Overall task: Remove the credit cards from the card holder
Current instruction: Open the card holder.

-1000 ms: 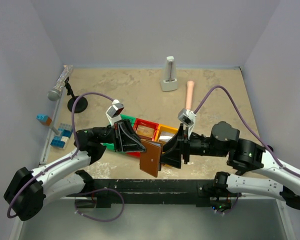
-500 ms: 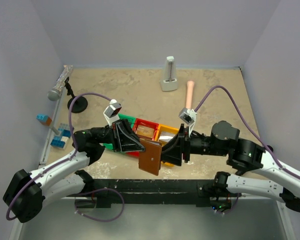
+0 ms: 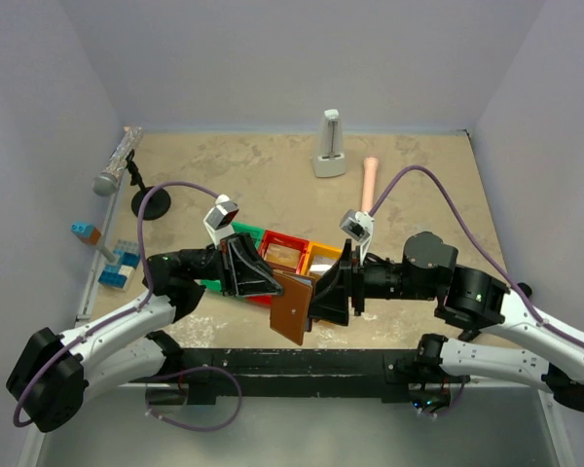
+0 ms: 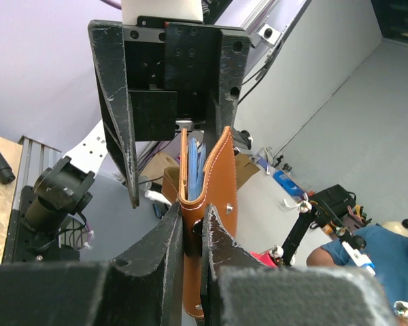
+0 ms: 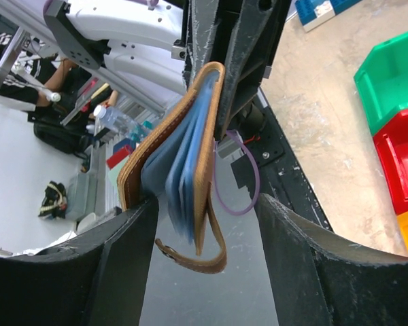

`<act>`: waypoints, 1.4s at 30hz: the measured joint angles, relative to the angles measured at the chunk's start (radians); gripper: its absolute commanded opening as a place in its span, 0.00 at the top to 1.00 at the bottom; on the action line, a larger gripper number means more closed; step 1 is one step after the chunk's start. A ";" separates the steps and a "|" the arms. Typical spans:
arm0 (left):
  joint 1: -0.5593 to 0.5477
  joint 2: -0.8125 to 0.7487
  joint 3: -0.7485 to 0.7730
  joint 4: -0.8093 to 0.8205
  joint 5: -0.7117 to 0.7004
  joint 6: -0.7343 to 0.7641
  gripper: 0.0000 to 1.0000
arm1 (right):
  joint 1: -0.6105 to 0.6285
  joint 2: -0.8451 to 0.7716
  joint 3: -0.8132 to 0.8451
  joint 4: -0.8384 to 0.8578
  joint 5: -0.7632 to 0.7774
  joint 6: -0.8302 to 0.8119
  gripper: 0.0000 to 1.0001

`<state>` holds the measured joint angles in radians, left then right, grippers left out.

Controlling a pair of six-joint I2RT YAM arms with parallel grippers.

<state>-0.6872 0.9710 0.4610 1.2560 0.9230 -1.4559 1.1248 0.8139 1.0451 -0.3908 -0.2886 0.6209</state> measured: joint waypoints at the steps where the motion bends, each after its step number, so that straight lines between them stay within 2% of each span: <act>1: 0.000 0.003 -0.002 0.000 0.001 0.000 1.00 | 0.000 0.006 0.002 0.001 -0.006 0.000 0.34; 13: 0.000 0.020 -0.012 0.000 -0.004 0.000 1.00 | 0.010 0.064 0.063 -0.059 -0.018 -0.011 0.37; 20: 0.000 0.020 -0.012 0.000 -0.008 0.000 1.00 | 0.023 0.108 0.125 -0.136 0.006 -0.011 0.33; 23: 0.000 0.019 -0.012 0.000 -0.011 0.001 1.00 | 0.029 0.119 0.142 -0.159 0.014 -0.010 0.43; 27: 0.001 0.019 -0.012 -0.001 -0.017 0.005 1.00 | 0.034 0.120 0.145 -0.178 0.016 -0.008 0.62; 33: 0.006 0.012 -0.012 -0.001 -0.045 0.008 1.00 | 0.037 0.120 0.140 -0.183 0.014 0.002 0.81; 37: 0.006 0.008 -0.012 -0.001 -0.048 0.008 1.00 | 0.037 0.119 0.130 -0.185 0.014 0.005 1.00; 42: 0.006 0.008 -0.013 -0.001 -0.053 0.008 0.93 | 0.037 0.114 0.128 -0.185 0.020 0.003 1.00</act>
<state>-0.6807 0.9791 0.4484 1.2549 0.8703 -1.4475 1.1614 0.9279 1.1728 -0.5755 -0.2684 0.6243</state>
